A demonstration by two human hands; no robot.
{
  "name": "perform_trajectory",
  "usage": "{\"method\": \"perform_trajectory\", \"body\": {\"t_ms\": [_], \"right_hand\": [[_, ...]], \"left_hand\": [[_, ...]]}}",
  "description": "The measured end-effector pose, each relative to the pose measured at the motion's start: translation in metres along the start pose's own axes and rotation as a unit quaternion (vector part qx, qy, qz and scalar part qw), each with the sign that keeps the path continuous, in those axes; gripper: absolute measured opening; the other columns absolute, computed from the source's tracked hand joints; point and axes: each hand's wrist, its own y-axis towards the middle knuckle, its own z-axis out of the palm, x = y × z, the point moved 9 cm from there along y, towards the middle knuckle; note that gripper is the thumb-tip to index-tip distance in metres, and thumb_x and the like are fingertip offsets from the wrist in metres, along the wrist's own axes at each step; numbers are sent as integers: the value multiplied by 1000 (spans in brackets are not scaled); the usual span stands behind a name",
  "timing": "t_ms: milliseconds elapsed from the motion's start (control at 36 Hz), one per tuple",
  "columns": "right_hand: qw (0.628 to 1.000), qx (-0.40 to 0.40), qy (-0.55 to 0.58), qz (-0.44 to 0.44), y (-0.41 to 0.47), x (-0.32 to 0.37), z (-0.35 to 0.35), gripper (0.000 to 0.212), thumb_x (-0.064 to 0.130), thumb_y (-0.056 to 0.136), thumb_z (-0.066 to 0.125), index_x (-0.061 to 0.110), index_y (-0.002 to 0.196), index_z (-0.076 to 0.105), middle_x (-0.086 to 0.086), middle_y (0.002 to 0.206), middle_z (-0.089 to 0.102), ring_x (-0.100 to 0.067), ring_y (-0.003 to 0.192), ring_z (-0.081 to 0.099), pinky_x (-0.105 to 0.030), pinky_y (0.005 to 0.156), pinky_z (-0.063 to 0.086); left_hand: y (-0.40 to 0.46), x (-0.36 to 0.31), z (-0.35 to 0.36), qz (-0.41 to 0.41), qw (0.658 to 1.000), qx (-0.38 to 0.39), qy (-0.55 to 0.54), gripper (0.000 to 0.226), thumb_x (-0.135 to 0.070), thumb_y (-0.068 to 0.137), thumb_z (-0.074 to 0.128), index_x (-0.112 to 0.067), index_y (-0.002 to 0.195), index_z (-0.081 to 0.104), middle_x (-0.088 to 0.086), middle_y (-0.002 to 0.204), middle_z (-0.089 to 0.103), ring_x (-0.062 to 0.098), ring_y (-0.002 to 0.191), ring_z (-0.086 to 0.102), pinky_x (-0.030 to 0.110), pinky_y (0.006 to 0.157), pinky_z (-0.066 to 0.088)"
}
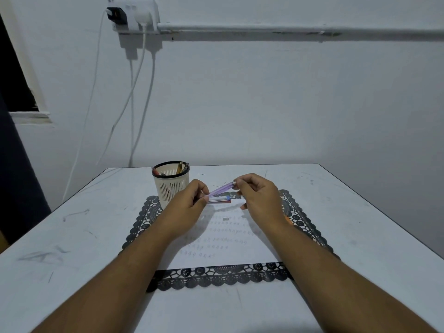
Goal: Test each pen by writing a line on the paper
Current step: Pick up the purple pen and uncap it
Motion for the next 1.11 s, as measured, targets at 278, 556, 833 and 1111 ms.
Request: {"method": "perform_trajectory", "body": {"t_ms": [278, 556, 833, 1111], "right_hand": [[999, 30, -37, -26, -1, 1, 6, 19, 15, 101, 65, 23, 90, 79, 1, 83, 79, -16, 84, 74, -29, 64, 54], [989, 77, -129, 3, 8, -21, 9, 12, 23, 93, 69, 29, 86, 77, 2, 82, 76, -10, 63, 59, -40, 63, 52], [947, 204, -239, 62, -5, -50, 29, 9, 19, 87, 76, 25, 82, 75, -1, 80, 71, -17, 69, 62, -47, 71, 59], [915, 230, -331, 14, -6, -52, 38, 7, 24, 91, 73, 28, 85, 75, 4, 85, 71, -20, 80, 69, -42, 75, 58]], "left_hand": [[2, 1, 0, -4, 1000, 1, -7, 9, -26, 106, 54, -30, 98, 56, -5, 74, 56, 5, 59, 44, 31, 61, 36], [5, 12, 0, -18, 995, -9, -100, 11, -23, 106, 55, -29, 96, 57, -5, 73, 53, 14, 64, 43, 34, 64, 36], [7, 18, 0, -26, 991, -13, -129, 9, -23, 107, 53, -27, 100, 57, -4, 71, 55, 16, 66, 45, 33, 65, 38], [8, 24, 1, -24, 991, -7, -128, 14, -23, 106, 56, -32, 96, 57, -4, 69, 55, 17, 65, 45, 37, 65, 38]]}}
